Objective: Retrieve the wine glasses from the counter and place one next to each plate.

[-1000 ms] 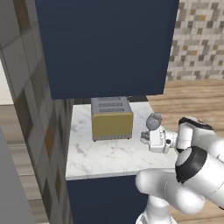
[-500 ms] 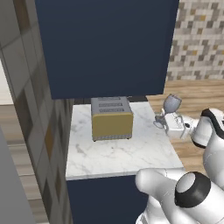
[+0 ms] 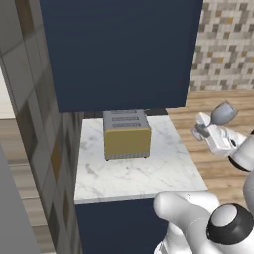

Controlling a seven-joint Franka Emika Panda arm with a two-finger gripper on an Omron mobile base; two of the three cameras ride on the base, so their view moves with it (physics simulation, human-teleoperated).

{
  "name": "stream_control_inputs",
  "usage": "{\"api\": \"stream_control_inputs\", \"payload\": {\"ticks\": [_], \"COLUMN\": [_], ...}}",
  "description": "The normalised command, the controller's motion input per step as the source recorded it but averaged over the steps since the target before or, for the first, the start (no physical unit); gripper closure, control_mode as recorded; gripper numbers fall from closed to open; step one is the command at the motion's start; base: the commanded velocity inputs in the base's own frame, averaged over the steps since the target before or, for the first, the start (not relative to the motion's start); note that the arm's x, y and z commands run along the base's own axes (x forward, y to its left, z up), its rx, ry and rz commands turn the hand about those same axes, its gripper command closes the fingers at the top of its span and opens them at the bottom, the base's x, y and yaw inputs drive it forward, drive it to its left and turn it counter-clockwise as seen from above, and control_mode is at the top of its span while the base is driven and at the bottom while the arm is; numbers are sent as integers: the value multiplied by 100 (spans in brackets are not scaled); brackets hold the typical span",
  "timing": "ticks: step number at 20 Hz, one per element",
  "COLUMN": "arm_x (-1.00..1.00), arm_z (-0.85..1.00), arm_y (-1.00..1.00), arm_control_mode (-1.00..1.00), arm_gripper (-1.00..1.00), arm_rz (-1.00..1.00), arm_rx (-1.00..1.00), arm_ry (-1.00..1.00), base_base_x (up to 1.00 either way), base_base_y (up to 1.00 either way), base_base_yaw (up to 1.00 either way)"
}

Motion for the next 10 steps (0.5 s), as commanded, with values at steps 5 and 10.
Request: {"api": "stream_control_inputs", "payload": {"ticks": [5, 10], "arm_x": [-93, -47], "arm_z": [41, 49], "arm_y": [23, 1], "arm_control_mode": [-100, -100], "arm_gripper": [100, 100], "arm_rz": [0, 0], "arm_rx": [-10, -2], "arm_ry": [-61, -36], "base_base_x": [0, 0], "base_base_y": [0, 0], "base_base_yaw": [0, 0]}}
